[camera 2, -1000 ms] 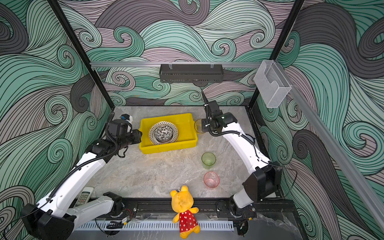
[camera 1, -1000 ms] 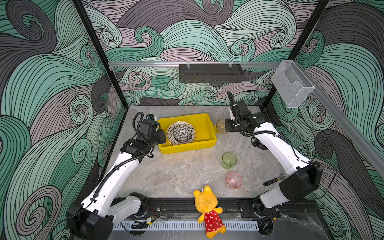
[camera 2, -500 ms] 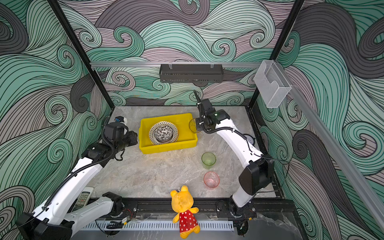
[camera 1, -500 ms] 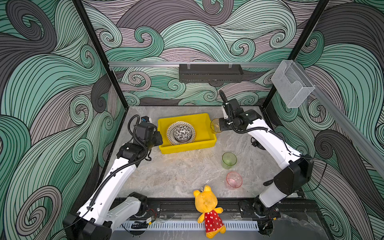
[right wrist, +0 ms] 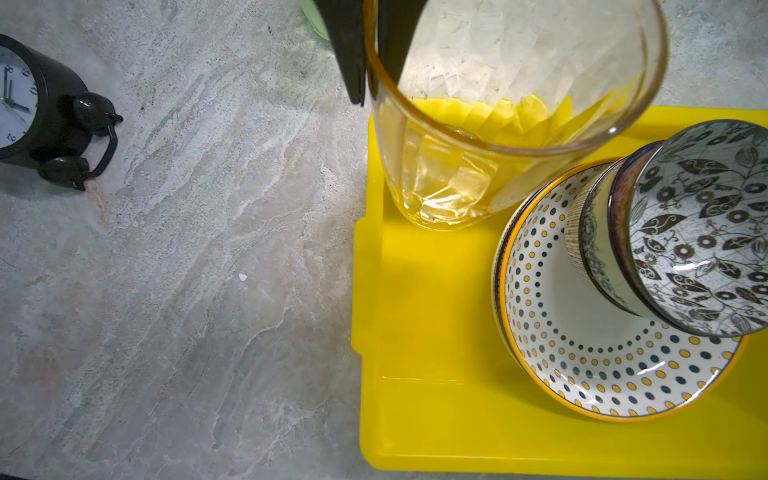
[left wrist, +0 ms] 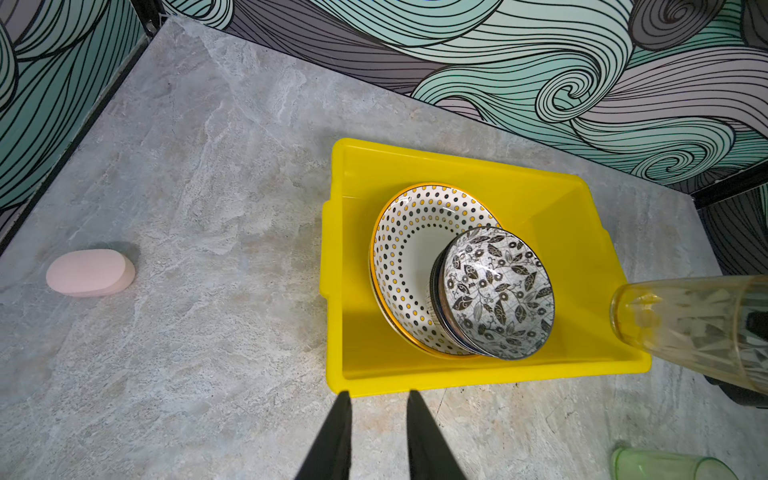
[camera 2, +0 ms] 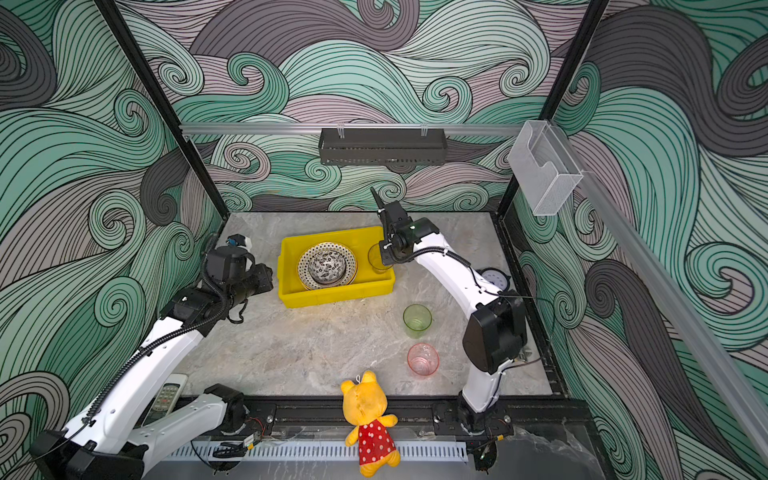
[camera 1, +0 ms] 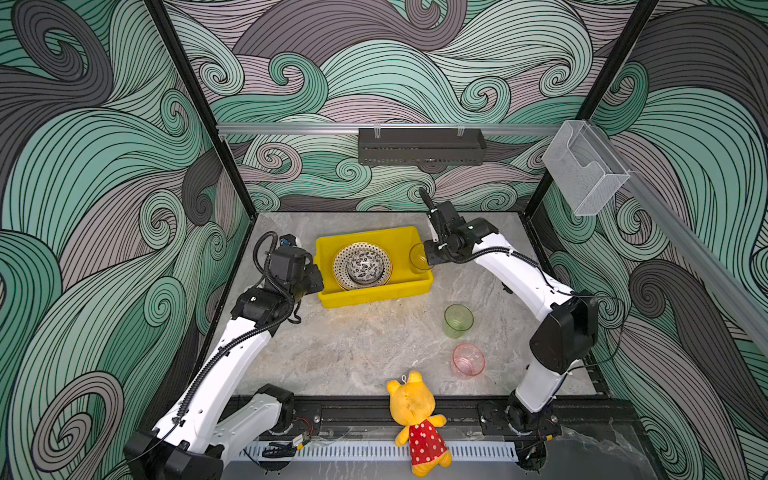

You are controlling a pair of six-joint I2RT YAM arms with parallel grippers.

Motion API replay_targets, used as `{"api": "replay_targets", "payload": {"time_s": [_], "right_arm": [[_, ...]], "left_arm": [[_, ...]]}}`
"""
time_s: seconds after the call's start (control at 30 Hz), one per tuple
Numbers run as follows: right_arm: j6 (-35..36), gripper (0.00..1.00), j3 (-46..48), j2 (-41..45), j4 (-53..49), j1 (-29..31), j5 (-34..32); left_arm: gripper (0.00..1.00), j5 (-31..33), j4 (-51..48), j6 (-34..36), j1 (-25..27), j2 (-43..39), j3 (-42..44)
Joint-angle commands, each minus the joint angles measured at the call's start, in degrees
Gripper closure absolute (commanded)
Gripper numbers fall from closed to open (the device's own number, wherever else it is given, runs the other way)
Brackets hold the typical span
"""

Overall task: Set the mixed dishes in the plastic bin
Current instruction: 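Lift the amber glass cup and carry it over the bin with the right gripper, then lower the amber glass cup into the bin corner beside the bowls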

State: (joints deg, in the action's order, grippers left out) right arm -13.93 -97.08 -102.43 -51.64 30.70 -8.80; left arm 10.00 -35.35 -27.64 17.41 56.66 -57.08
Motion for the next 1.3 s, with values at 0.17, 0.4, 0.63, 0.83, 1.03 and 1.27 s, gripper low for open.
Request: {"api": "replay_targets", "payload": {"time_s": [0.17, 0.4, 0.63, 0.83, 1.03, 1.27], "right_arm": [[-0.17, 1.00, -3.41, -3.17, -0.22, 0.61, -0.43], [-0.81, 1.00, -3.40, -5.47, -0.39, 0.62, 0.55], [-1.27, 1.00, -4.82, -7.98, -0.37, 1.27, 1.38], [-1.32, 1.00, -6.26, -10.38, -0.70, 1.51, 1.44], [-1.27, 1.00, -7.17, -12.64, -1.44, 1.68, 0.83], [-1.08, 1.00, -7.46, -14.23, -2.17, 1.73, 0.20]], "left_arm": [[0.74, 0.70, -2.15, -0.66, -0.53, -0.77, -0.33], [0.74, 0.24, -2.43, -0.81, -0.71, 0.11, -0.58], [0.74, -0.48, -2.44, -0.58, -0.71, 0.99, -1.22], [0.74, -0.77, -2.56, -0.64, -0.81, 1.17, -1.10], [0.74, -0.86, -2.91, -0.38, -0.89, 1.17, -1.19], [0.74, -1.21, -2.96, -0.18, -0.97, 1.42, -1.37]]}}
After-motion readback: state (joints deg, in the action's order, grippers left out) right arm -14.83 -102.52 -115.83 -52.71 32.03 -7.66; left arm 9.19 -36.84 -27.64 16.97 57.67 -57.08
